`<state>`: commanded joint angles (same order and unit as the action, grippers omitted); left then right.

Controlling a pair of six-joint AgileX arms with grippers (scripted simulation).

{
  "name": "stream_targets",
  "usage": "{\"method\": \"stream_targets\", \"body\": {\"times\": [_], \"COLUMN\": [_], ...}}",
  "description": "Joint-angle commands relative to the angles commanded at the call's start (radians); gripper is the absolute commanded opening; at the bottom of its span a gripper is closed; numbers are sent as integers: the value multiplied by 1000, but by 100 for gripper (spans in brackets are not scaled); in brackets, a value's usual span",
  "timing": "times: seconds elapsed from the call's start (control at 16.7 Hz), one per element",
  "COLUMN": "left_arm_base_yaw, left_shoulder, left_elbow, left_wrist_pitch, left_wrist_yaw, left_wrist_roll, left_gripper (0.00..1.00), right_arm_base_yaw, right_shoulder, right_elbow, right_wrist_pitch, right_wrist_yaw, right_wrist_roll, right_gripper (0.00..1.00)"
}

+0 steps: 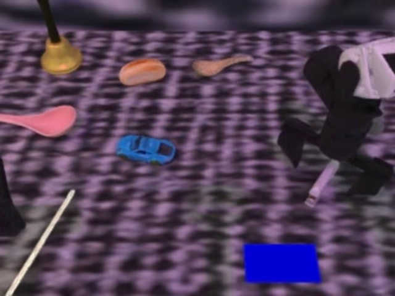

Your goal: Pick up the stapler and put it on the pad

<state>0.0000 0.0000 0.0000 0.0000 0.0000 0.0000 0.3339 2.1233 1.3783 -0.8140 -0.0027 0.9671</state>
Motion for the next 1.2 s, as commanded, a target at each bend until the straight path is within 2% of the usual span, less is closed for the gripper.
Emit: {"method": "stream_targets", "body": {"times": [0.3,1.08,1.2], "left_arm_base_yaw": [0,0,0], "left_shoulder": [0,0,0], "left_elbow": [0,0,0], "left_wrist_pitch": [0,0,0], "left_wrist_yaw": [0,0,0], "left_wrist_roll": [0,0,0], "left_gripper": [100,100,100], "right_arm_base_yaw": [1,1,1], "right_shoulder": [12,12,12], "right_elbow": [-17,-17,-17], "right_wrist_pitch": [23,23,23], "right_wrist_yaw": [0,0,0], "right_wrist_roll": [1,1,1], "right_gripper": [100,2,0]}}
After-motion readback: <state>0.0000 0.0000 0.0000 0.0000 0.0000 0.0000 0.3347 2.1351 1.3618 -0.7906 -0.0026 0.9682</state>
